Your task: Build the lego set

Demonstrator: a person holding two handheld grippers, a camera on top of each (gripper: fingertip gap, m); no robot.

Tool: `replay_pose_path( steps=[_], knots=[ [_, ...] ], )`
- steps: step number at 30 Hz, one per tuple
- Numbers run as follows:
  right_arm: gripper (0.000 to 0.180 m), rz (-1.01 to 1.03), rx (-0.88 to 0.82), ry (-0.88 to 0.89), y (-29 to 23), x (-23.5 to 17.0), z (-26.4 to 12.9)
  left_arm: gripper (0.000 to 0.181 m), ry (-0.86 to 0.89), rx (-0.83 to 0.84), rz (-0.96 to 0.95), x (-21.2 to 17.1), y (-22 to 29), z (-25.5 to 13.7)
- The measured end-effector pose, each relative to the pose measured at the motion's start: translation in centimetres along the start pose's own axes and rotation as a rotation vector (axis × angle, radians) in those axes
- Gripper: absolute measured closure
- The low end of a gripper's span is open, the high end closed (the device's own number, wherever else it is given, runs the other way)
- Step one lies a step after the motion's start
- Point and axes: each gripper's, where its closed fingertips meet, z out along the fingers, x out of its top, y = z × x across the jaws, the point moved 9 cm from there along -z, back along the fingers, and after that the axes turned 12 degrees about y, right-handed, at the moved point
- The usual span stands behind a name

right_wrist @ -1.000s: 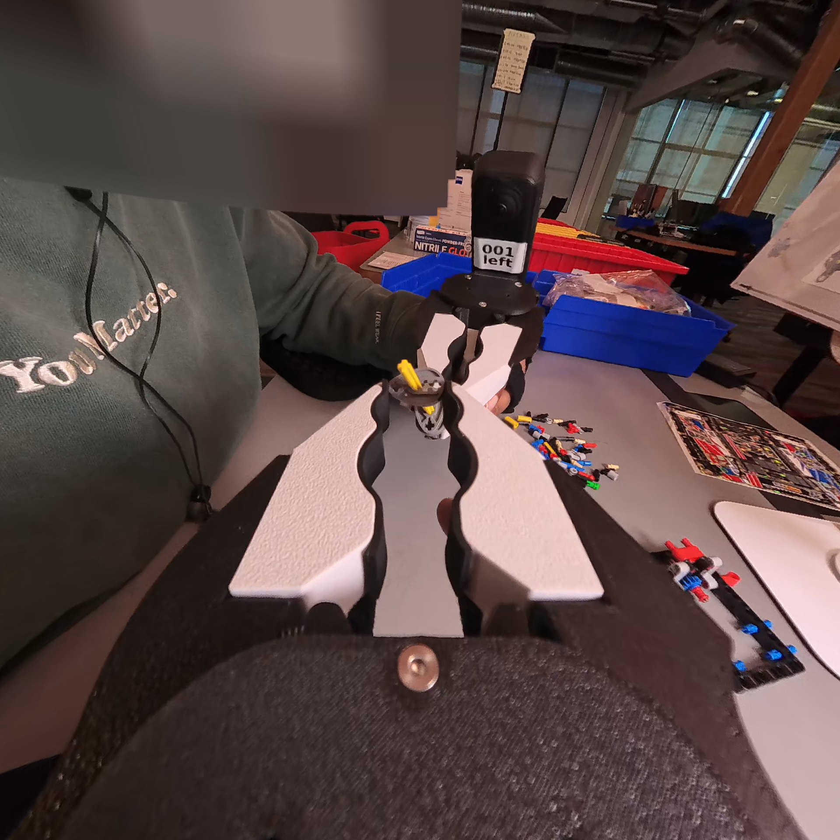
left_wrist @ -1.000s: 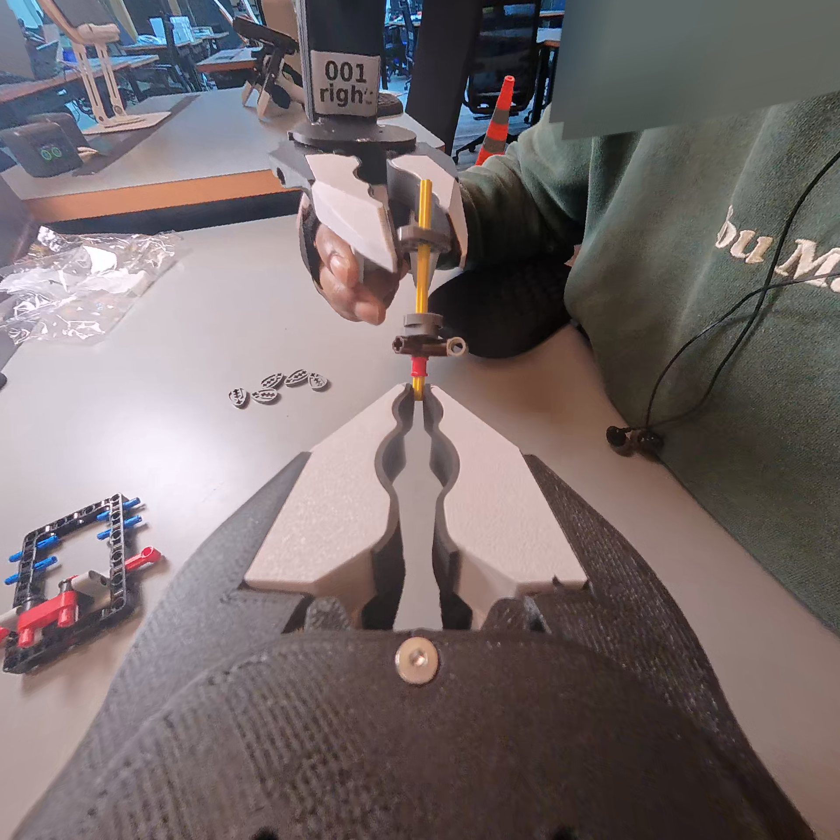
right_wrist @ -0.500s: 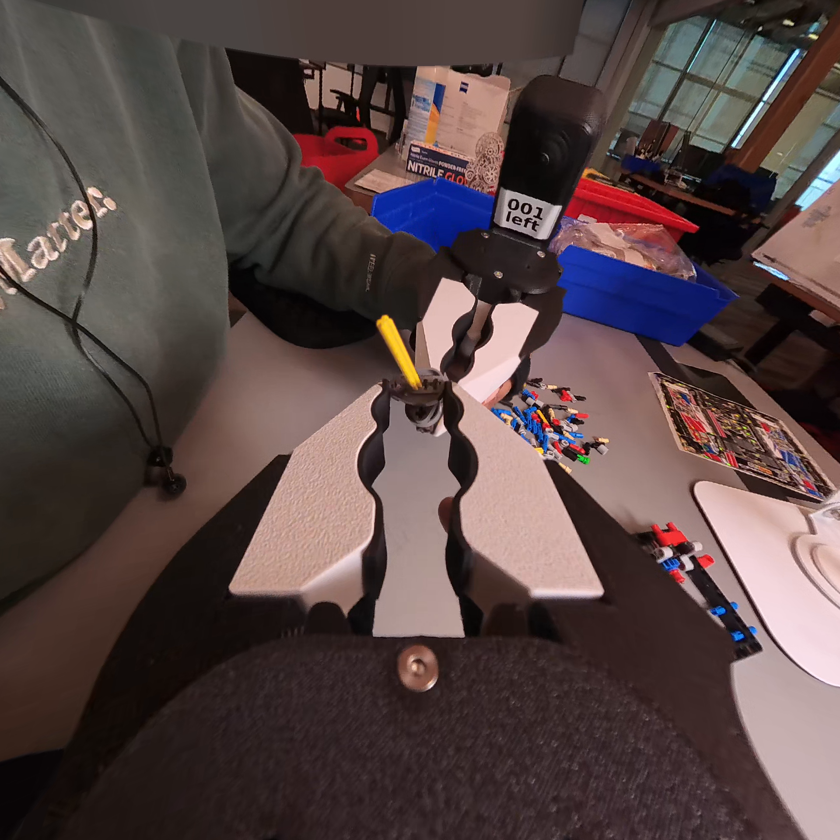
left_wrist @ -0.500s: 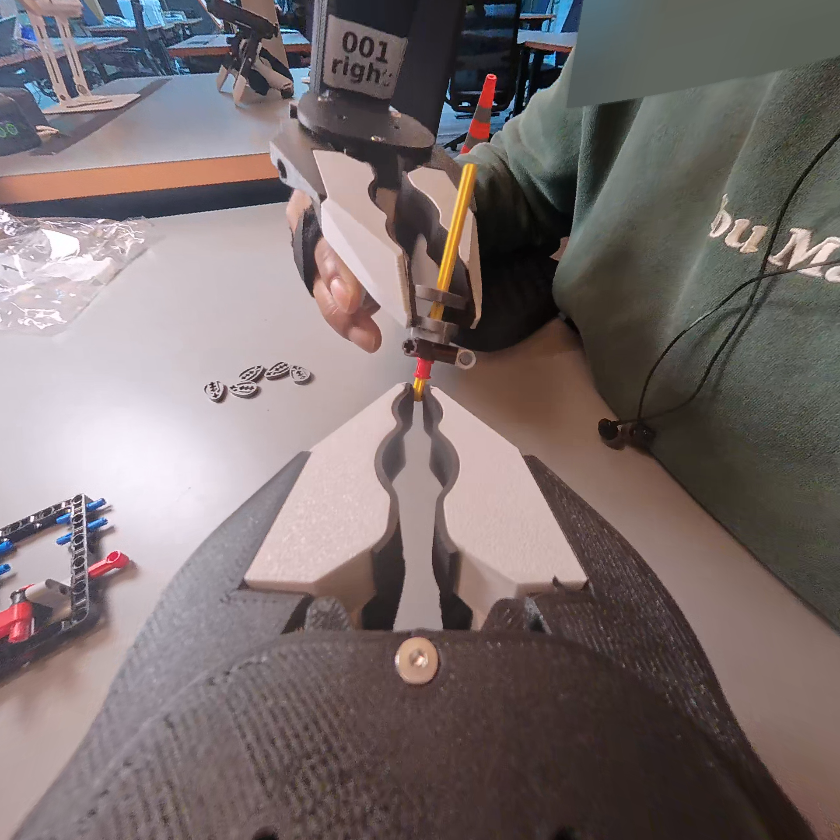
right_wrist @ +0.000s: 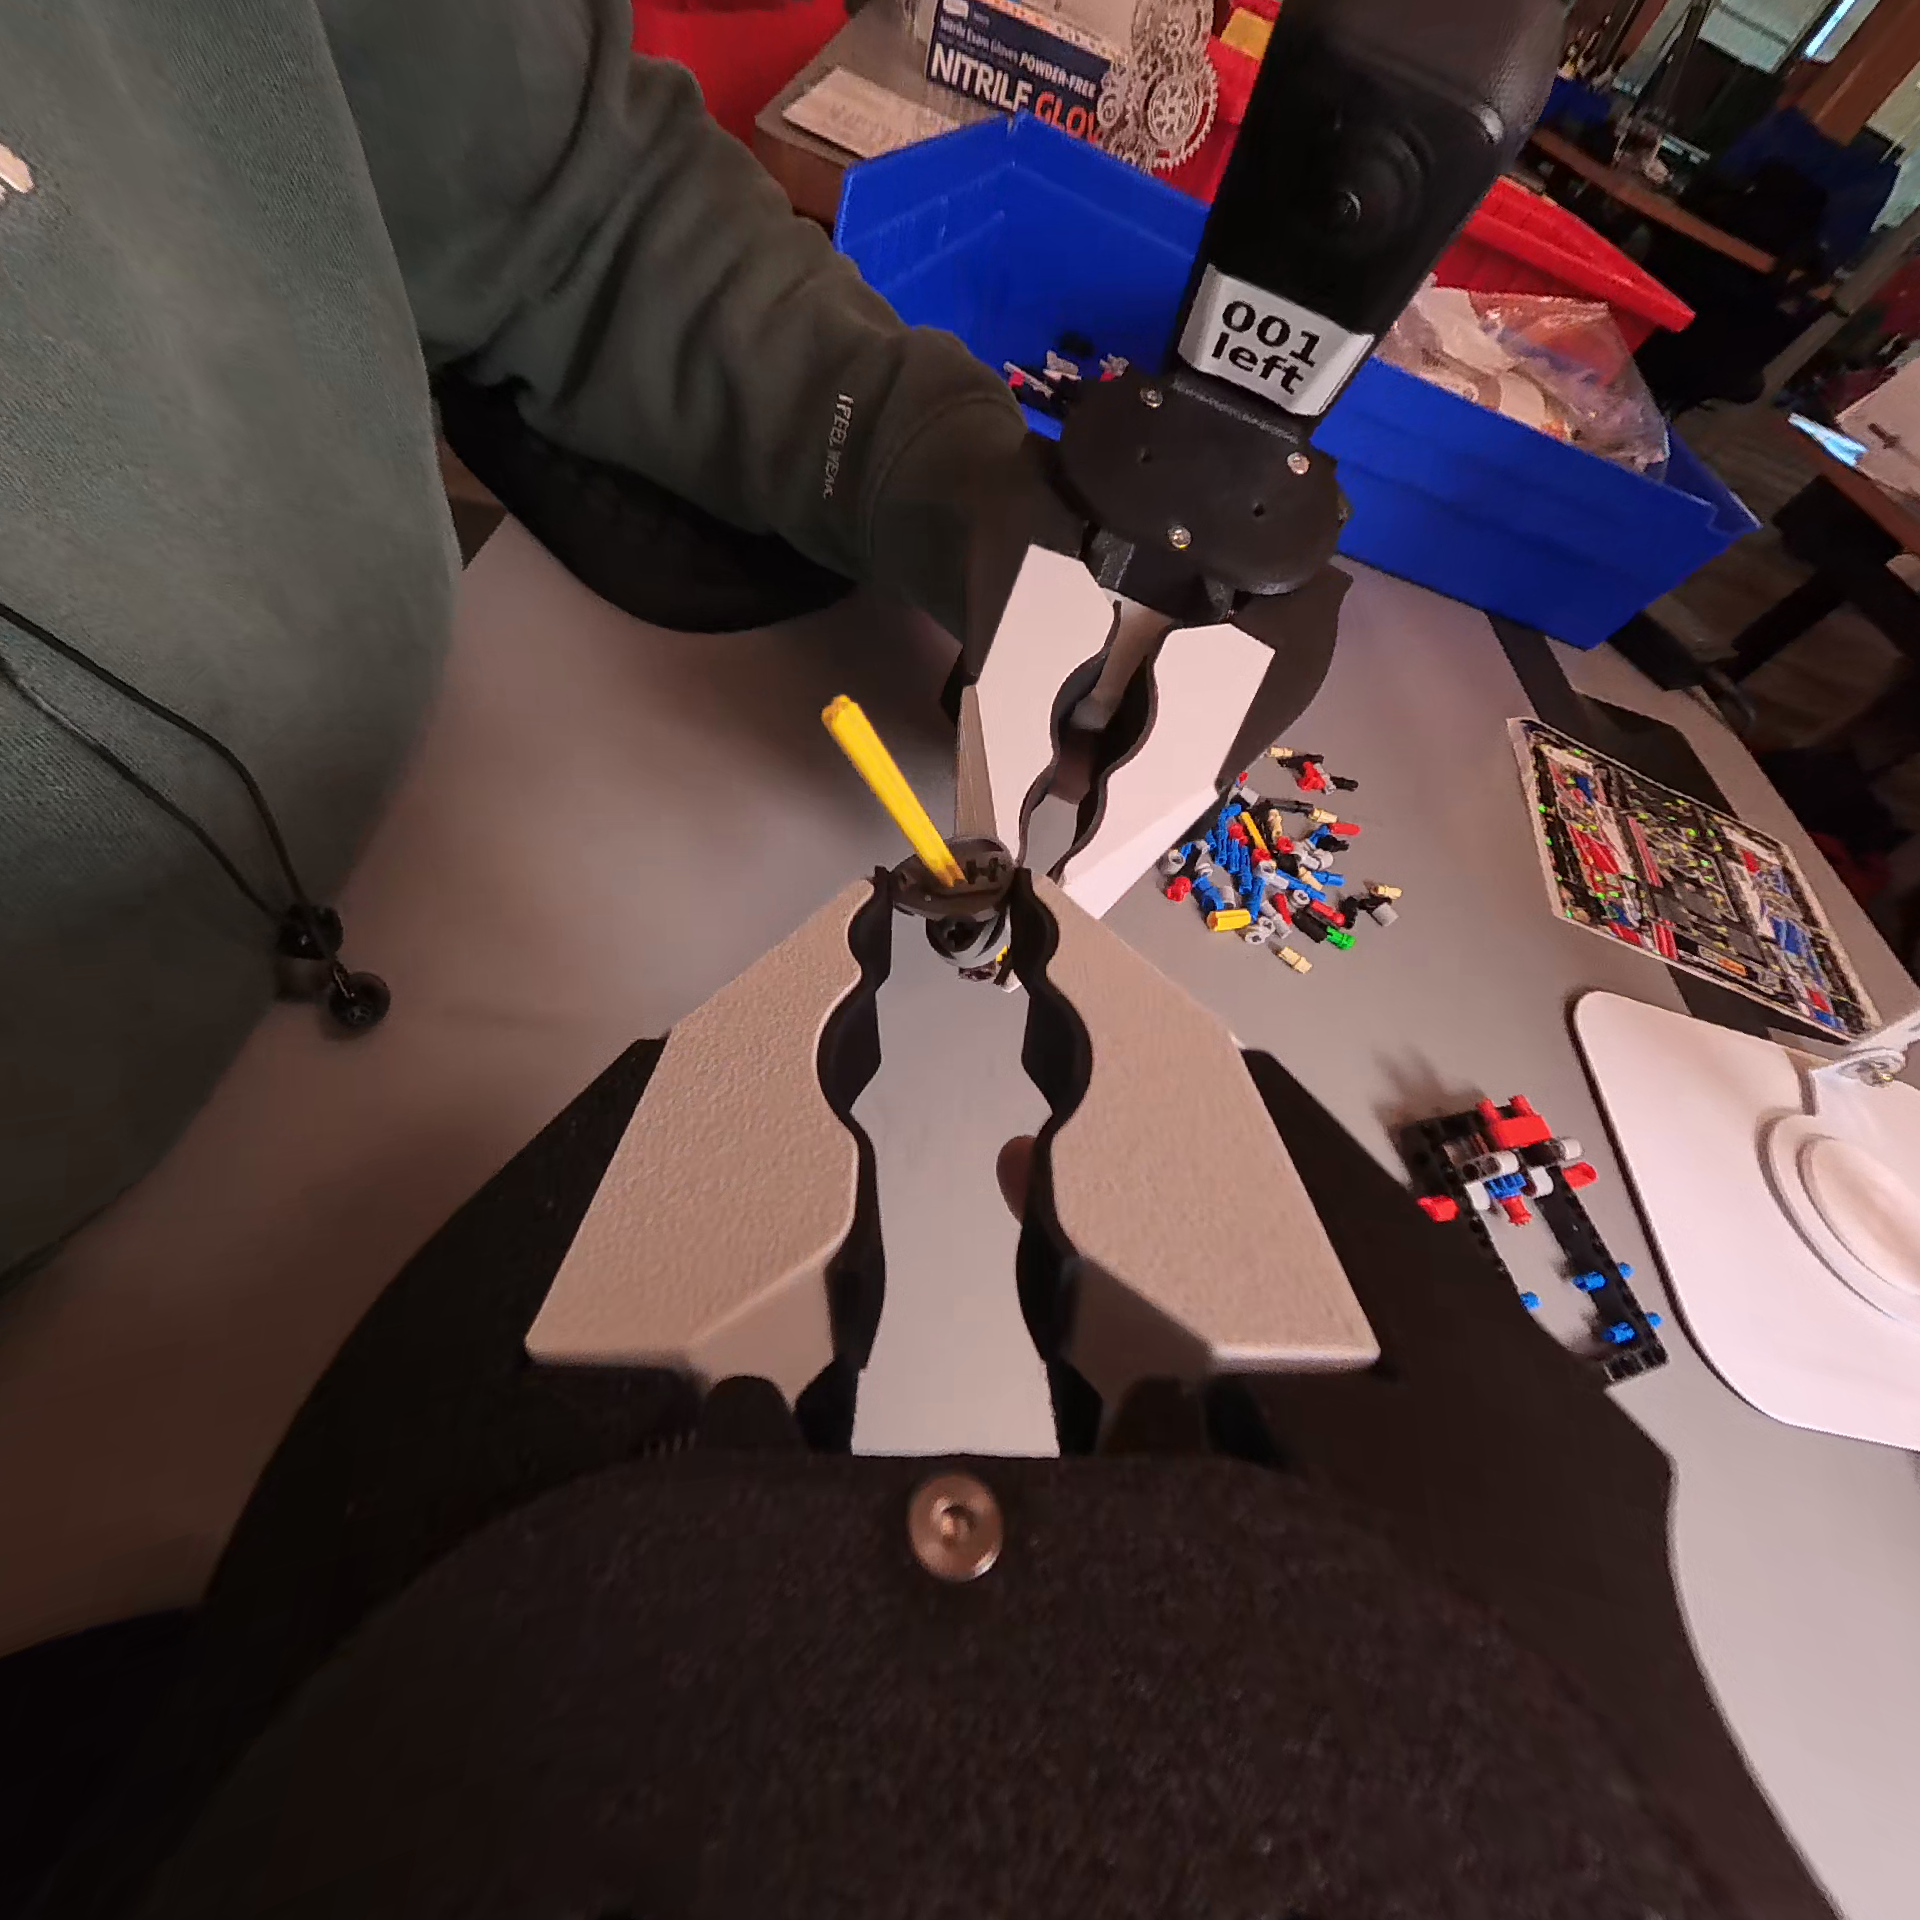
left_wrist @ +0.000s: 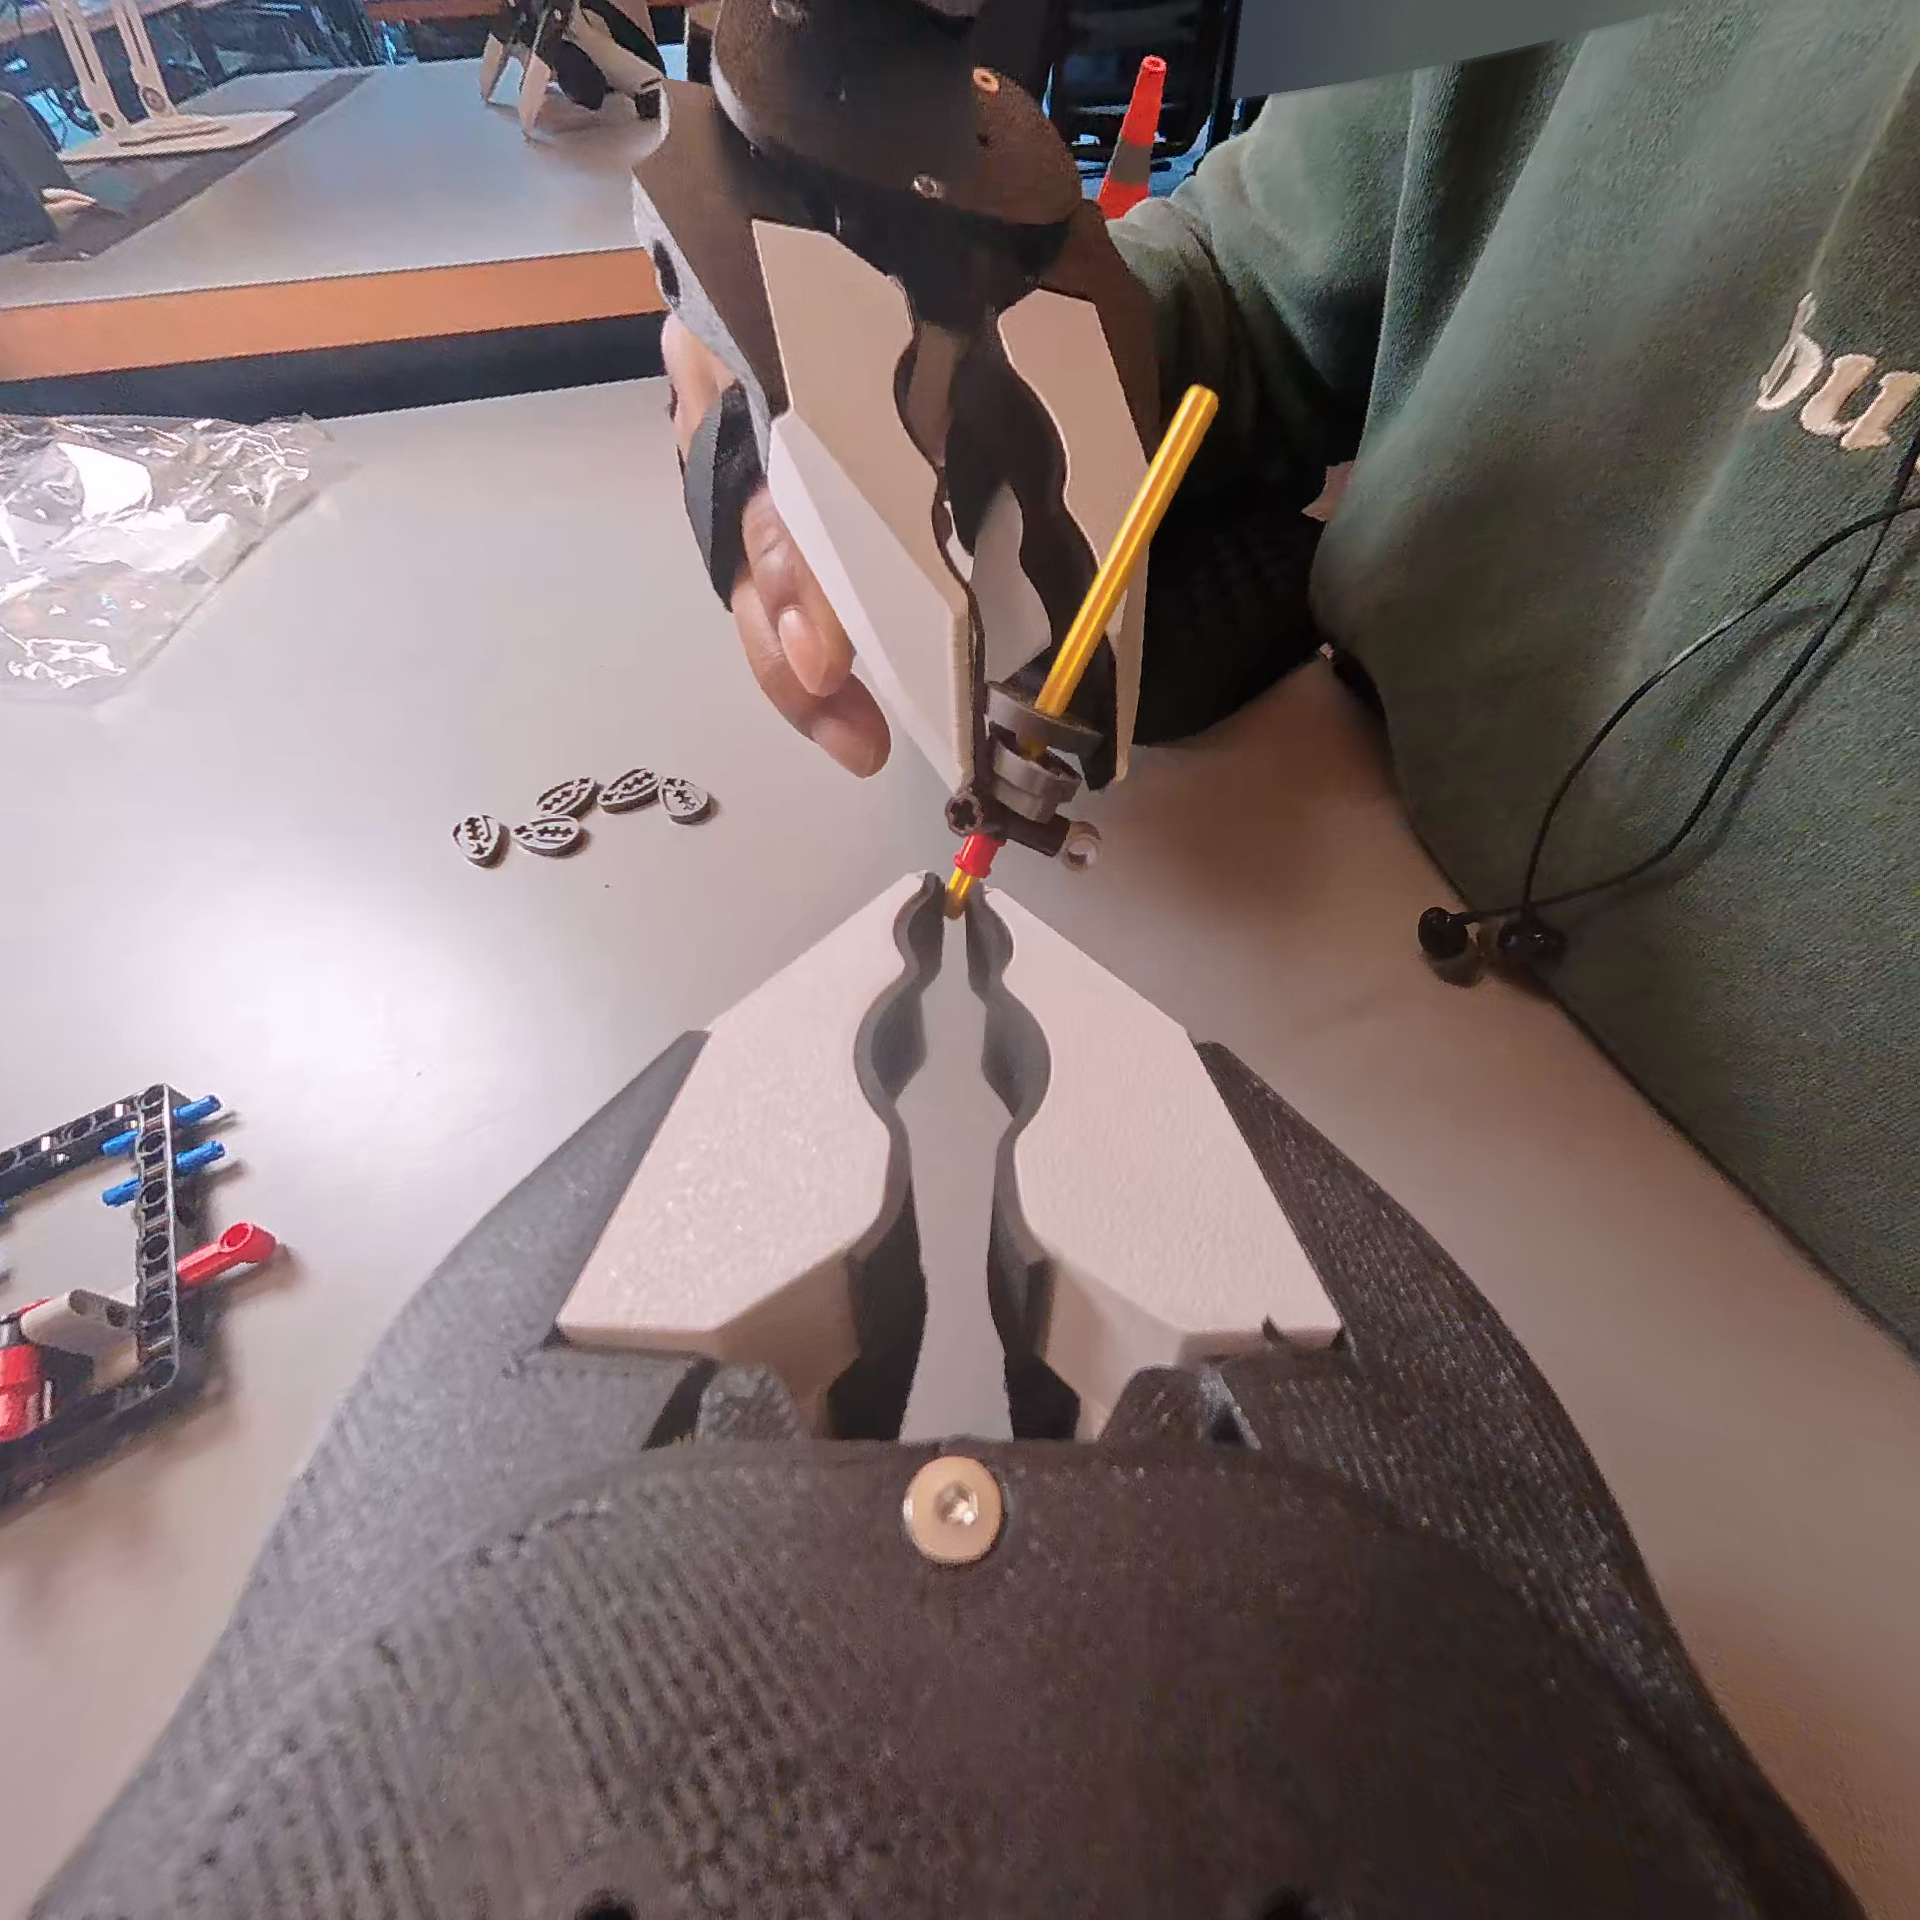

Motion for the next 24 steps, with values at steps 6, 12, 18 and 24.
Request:
replay_pose_path(
  steps=[6,12,18,24],
  knots=[
    [0.158,-0.014,0.004,-0.043,-0.2,-0.1,0.3,0.179,-0.017,0.000,0.005,-0.3,0.1,0.2],
    [0.158,-0.029,-0.001,-0.009,-0.3,0.1,0.2,0.179,-0.010,-0.005,0.028,-0.1,0.1,0.2],
    [0.135,-0.097,-0.038,0.037,-0.2,1.3,-0.8,0.179,-0.016,0.017,0.081,0.4,0.1,-0.2],
    [0.154,-0.124,-0.066,0.056,0.0,1.2,-1.2,0.179,-0.008,-0.005,0.073,0.4,0.2,-0.5]
  ],
)
